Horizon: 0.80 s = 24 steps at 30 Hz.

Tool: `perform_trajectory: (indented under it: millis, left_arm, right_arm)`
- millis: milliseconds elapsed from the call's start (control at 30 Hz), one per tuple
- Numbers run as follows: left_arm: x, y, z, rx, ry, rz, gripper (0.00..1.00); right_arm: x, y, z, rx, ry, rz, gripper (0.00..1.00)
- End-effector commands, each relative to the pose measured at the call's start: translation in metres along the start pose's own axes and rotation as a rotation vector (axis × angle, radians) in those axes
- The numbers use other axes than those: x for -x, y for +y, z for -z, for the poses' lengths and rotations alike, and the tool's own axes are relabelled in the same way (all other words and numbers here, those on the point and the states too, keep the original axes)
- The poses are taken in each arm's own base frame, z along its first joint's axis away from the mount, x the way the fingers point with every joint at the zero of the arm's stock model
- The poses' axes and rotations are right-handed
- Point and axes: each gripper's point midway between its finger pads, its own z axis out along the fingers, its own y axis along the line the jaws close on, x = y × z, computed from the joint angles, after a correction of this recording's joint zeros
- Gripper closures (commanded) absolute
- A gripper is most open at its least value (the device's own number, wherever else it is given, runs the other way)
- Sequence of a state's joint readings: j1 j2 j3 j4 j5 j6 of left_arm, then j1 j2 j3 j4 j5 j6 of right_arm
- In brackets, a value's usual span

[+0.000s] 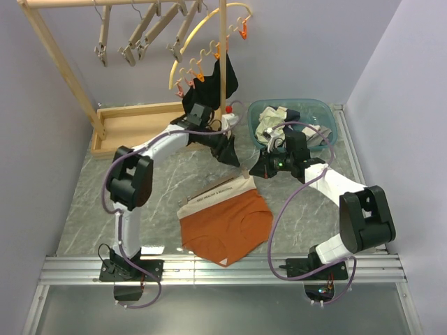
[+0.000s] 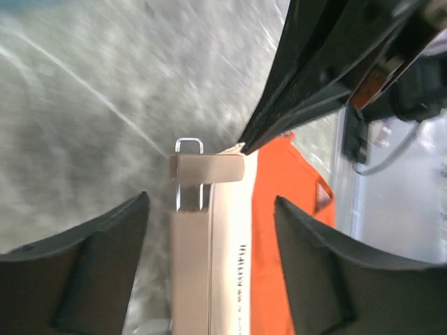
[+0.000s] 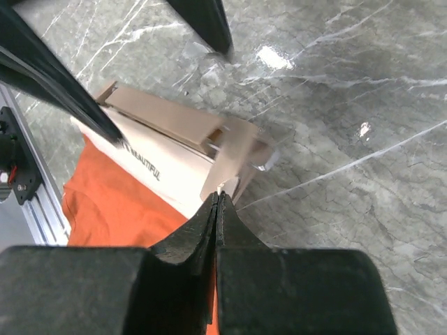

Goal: Clip the underwear to the hanger

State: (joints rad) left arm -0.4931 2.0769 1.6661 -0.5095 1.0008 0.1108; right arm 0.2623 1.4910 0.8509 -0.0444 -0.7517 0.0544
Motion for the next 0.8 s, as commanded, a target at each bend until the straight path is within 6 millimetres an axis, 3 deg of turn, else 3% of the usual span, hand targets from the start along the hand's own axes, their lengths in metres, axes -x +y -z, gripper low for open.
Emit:
perform_trajectory:
  millis: [0,133,167,233,267,300,333,400,433,500,533,633,767]
  left_arm:
    - [0.065,-0.028,0.051,0.138,-0.157,-0.181,0.22]
    - [0.07,-0.048,0.083,0.214,-0.198,-0.254,0.17]
    - [0.06,-0.049,0.086,0.225,-0.191,-0.237,0.17]
    - [0.058,-0.062,0.109,0.268,-0.226,-0.247,0.17]
    - [0.04,-0.06,0.11,0.277,-0.211,-0.208,0.17]
    - [0.038,-0.067,0.123,0.301,-0.233,-0.214,0.18]
    - [0.016,-0.058,0.124,0.336,-0.201,-0.162,0.18]
    - [-0.004,-0.058,0.135,0.386,-0.184,-0.13,0.2]
    - [-0.028,-0.05,0.132,0.409,-0.147,-0.085,0.2]
    - [-0.05,-0.044,0.137,0.47,-0.112,-0.064,0.21]
    - [-0.072,-0.039,0.134,0.48,-0.072,-0.044,0.21]
    - [-0.102,-0.029,0.134,0.528,-0.015,-0.019,0.21]
    - [-0.123,-0.013,0.131,0.567,0.052,-0.012,0.23]
  right_arm:
    - [0.033,0.017,0.01,0.023,-0.092,0.124,1.0]
    - [0.032,0.018,0.013,0.013,-0.091,0.164,1.0]
    - [0.032,0.019,0.013,0.014,-0.091,0.17,1.0]
    - [0.032,0.02,0.014,0.007,-0.087,0.185,1.0]
    - [0.03,0.022,0.014,0.01,-0.08,0.188,1.0]
    - [0.029,0.023,0.014,0.009,-0.077,0.194,1.0]
    - [0.029,0.023,0.014,0.008,-0.075,0.205,1.0]
    - [0.022,0.025,0.013,0.008,-0.049,0.211,1.0]
    - [0.017,0.024,0.012,0.008,-0.031,0.205,1.0]
    - [0.005,0.023,0.009,0.003,0.014,0.191,1.0]
    - [0.0,0.02,0.009,-0.004,0.031,0.186,1.0]
    - [-0.018,0.014,0.005,-0.021,0.095,0.155,1.0]
    - [-0.036,0.003,-0.001,-0.053,0.16,0.115,1.0]
